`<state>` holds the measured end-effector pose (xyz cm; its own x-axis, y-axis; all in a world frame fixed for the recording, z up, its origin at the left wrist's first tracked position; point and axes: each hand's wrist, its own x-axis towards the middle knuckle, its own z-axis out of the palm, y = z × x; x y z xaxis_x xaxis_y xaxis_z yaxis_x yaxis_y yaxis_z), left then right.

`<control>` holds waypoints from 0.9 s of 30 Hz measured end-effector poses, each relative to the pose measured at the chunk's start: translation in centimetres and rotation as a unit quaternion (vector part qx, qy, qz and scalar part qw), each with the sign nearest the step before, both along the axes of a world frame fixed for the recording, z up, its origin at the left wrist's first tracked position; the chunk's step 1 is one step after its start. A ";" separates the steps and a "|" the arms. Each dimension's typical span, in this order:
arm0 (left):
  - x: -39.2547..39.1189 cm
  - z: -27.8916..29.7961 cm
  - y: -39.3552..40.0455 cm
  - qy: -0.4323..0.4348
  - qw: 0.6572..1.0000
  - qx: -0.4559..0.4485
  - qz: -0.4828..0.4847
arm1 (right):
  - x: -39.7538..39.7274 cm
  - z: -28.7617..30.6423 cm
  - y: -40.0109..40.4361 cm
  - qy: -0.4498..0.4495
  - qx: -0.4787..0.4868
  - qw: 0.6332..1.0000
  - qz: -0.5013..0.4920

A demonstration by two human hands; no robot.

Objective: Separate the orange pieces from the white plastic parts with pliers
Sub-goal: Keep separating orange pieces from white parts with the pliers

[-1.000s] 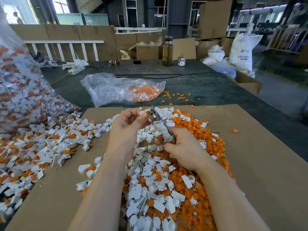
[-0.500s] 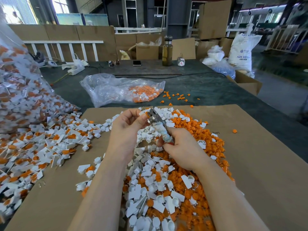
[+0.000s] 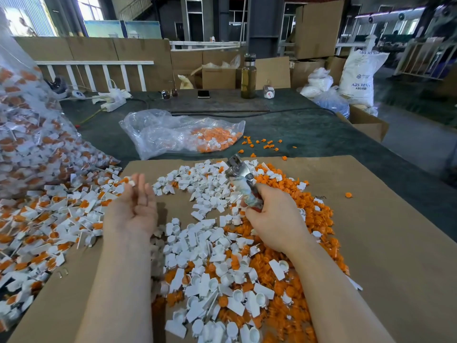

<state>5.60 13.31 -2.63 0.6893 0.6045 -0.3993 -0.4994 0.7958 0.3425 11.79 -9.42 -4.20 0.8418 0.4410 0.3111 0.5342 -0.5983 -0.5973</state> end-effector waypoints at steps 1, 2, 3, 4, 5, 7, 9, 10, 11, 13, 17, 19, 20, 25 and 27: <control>-0.1 -0.1 0.3 -0.015 1.000 -0.019 0.013 | 0.0 0.0 0.0 -0.001 -0.005 1.000 -0.003; -0.2 -0.1 0.5 -0.028 0.999 -0.034 0.029 | 0.0 -0.1 0.0 -0.003 -0.011 1.000 -0.005; -0.3 -0.2 0.7 -0.040 0.997 -0.048 0.046 | 0.1 -0.1 0.0 -0.006 -0.017 1.000 -0.008; -0.4 -0.2 0.7 -0.053 0.995 -0.061 0.064 | 0.2 -0.1 0.0 -0.008 -0.021 1.000 -0.011; -0.5 -0.2 0.8 -0.066 0.992 -0.072 0.080 | 0.2 -0.2 0.0 -0.008 -0.022 1.000 -0.016; -0.8 -0.3 1.0 -0.090 0.986 -0.093 0.107 | 0.4 -0.3 0.0 -0.011 -0.017 0.999 -0.028; -0.9 -0.3 1.1 -0.104 0.980 -0.115 0.127 | 0.5 -0.4 -0.1 -0.019 -0.013 0.999 -0.036; -0.9 -0.4 1.1 -0.106 0.978 -0.121 0.133 | 0.5 -0.4 -0.2 -0.021 -0.009 0.999 -0.040; -0.9 -0.5 1.1 -0.107 0.978 -0.120 0.133 | 0.5 -0.4 -0.2 -0.021 -0.003 0.999 -0.044; -0.9 -0.4 0.9 -0.087 0.985 -0.092 0.113 | 0.6 -0.4 -0.2 -0.014 0.010 0.999 -0.051; -0.4 0.3 -0.5 0.114 0.974 0.196 -0.013 | 0.7 -0.3 -0.2 -0.008 0.025 0.997 -0.066; -0.1 0.7 -2.1 0.219 0.873 0.425 -0.100 | 0.7 -0.2 -0.2 -0.008 0.028 0.997 -0.066; -0.1 1.0 -3.0 0.238 0.807 0.521 -0.142 | 0.7 -0.2 -0.2 -0.009 0.027 0.997 -0.065; 0.7 0.6 -6.5 0.252 0.529 0.746 -0.318 | 0.6 -0.1 -0.3 -0.024 0.017 0.997 -0.069; 0.8 0.3 -6.8 0.281 0.448 0.782 -0.328 | 0.6 0.0 -0.2 -0.023 0.015 0.997 -0.070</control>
